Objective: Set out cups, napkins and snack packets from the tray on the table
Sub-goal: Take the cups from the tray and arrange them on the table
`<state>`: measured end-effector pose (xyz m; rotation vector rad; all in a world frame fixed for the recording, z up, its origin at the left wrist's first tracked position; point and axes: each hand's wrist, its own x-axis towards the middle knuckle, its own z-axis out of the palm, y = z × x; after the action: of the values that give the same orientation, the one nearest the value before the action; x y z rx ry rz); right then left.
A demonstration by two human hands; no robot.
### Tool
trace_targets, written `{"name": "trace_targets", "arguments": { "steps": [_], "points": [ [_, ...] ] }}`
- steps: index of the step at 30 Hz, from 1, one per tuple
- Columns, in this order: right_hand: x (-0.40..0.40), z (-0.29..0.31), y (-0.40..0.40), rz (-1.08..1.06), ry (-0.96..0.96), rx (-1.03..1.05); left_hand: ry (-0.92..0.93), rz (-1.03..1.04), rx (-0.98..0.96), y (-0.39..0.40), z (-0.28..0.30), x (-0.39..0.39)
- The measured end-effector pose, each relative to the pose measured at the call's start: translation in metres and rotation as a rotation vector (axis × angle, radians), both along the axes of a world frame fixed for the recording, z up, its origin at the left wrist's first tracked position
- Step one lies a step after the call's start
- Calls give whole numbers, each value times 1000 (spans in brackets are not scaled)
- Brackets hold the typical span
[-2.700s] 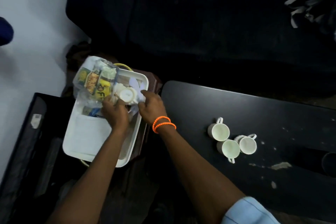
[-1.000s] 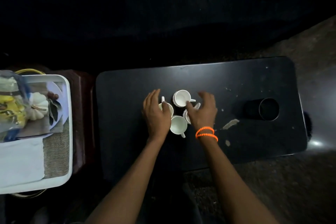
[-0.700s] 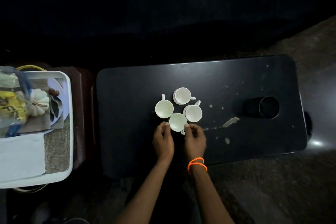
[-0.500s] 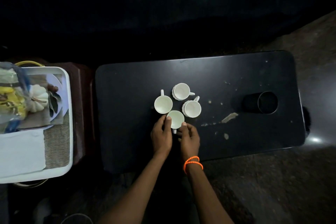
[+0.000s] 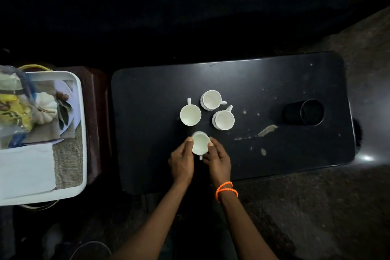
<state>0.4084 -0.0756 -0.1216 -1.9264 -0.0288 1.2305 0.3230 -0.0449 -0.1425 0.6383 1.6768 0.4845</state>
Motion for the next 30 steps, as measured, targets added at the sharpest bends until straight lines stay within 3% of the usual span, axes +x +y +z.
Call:
{"name": "trace_targets", "arguments": {
  "steps": [30],
  "points": [
    [-11, -2, -53, 12, 65, -26, -24, 48, -79, -53, 13, -22]
  ]
}}
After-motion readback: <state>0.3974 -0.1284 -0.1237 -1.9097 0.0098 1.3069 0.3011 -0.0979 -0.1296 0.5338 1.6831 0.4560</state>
